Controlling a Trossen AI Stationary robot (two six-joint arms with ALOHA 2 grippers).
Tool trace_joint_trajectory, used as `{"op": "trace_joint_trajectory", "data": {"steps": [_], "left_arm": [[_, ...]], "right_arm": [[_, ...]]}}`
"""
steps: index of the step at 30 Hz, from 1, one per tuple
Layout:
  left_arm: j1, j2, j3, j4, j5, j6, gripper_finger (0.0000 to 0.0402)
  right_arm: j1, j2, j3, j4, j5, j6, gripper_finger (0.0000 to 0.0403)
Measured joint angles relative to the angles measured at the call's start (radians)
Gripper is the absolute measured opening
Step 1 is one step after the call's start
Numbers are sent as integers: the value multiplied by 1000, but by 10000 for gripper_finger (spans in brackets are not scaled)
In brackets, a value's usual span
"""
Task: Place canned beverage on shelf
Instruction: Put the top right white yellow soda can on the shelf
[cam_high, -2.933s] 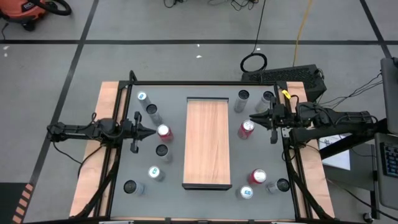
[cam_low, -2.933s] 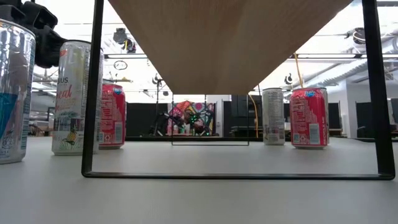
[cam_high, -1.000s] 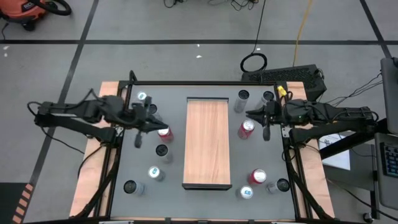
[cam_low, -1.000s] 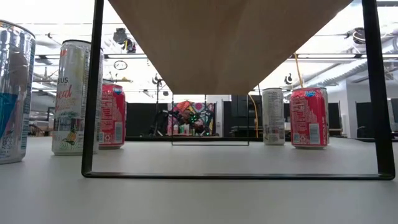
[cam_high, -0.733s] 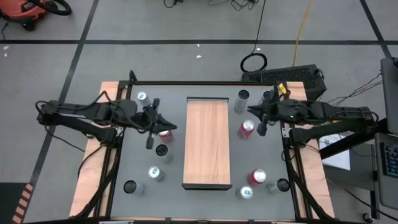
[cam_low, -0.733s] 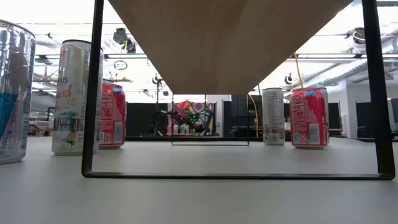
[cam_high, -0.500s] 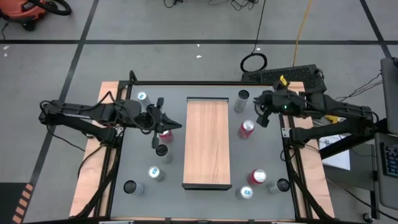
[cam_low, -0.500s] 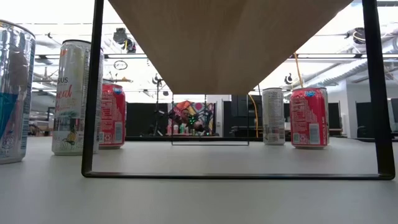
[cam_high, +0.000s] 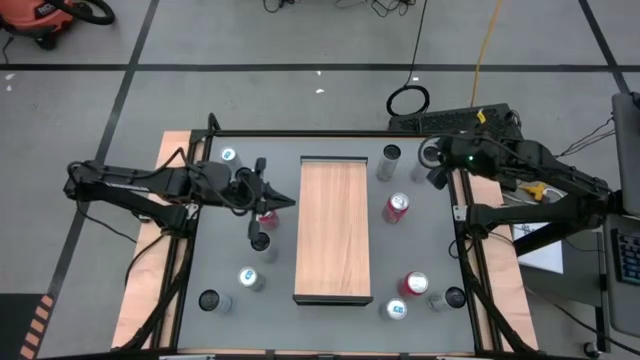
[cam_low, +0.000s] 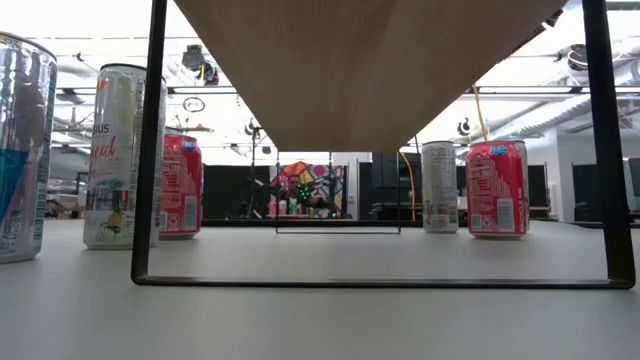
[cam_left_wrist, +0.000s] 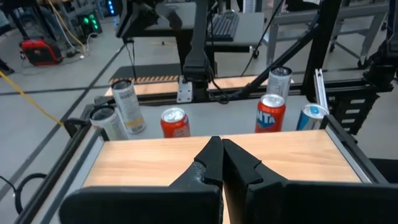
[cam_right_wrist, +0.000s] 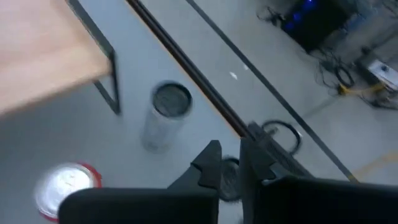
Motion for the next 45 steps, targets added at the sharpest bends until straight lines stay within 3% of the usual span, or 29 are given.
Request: {"op": "trace_joint_trajectory", "data": {"steps": [11,14,17,24,28,37,45], "left_arm": [[0,4,0,10,0,-1,0],[0,7,0,10,0,-1,0],[0,21,0,41,0,-1,0],[-6,60,0,91,1,-1,0],[-6,83,0,103,0,-1,0],[-6,121,0,105,0,8,0],[-6,132,0,102,0,9,0]], "right_arm": [[-92,5,-132,8,-19,9,93],[-138,16,-154,18,-99,13,136],[-179,37,-167,26,-114,5,188],[-264,49,-210,178,-151,-192,288],[-312,51,-212,220,-218,-295,301],[-387,73,-212,178,-245,-410,305],[-427,74,-212,177,-294,-477,337]]}}
